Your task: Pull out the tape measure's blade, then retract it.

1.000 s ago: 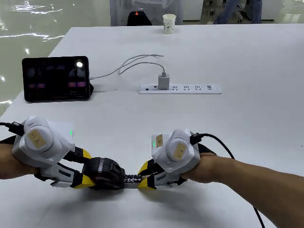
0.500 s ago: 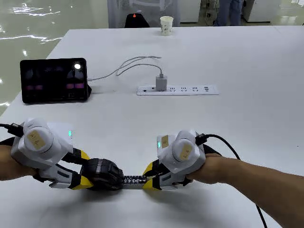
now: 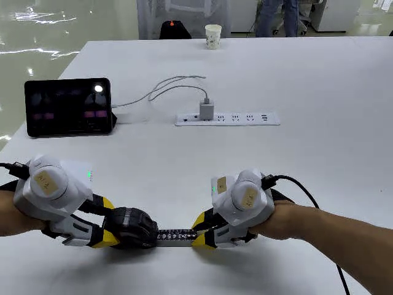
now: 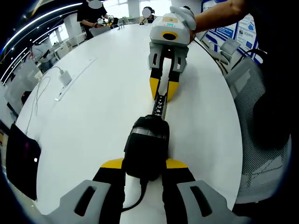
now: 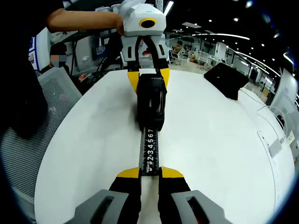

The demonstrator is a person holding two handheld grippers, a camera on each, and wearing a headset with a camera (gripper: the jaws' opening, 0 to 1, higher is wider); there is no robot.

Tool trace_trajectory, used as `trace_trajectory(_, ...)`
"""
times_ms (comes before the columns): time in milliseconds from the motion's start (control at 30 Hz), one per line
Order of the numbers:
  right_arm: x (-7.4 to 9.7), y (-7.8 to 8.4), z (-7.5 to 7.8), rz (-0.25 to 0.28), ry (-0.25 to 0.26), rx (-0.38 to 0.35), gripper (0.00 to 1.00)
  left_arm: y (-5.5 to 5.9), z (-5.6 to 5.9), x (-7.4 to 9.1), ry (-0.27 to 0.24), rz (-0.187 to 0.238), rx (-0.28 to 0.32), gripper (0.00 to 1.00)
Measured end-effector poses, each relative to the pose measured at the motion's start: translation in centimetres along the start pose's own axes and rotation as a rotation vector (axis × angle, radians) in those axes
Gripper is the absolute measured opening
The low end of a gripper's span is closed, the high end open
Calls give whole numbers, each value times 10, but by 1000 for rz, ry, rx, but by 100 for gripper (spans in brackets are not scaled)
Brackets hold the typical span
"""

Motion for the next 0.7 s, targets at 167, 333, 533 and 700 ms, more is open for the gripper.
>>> trace_trajectory(167, 4, 3, -1, -5, 2, -2, 9, 0, 0, 0, -3, -1, 3, 24)
trace_trajectory(333, 8, 6, -2, -9, 4, -2, 9, 1, -1, 0, -3, -2, 6, 24)
trace_trajectory(533, 14, 13, -3, -17, 8, -8, 9, 2, -2, -1, -1, 1, 12, 24)
trace_trajectory(700, 20, 19, -3, -23, 12, -12, 9, 2, -2, -2, -2, 4, 20, 24)
Point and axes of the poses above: the centre of the closed fingertips' face, and the gripper's own axes: x roughly backward along the fingers, z roughly to its right, y roughly out of its underside, the point moved 4 cm from there along x, roughly backward along the fingers, and after that the axes turned 8 degrees about x, right-handed, at the moved point
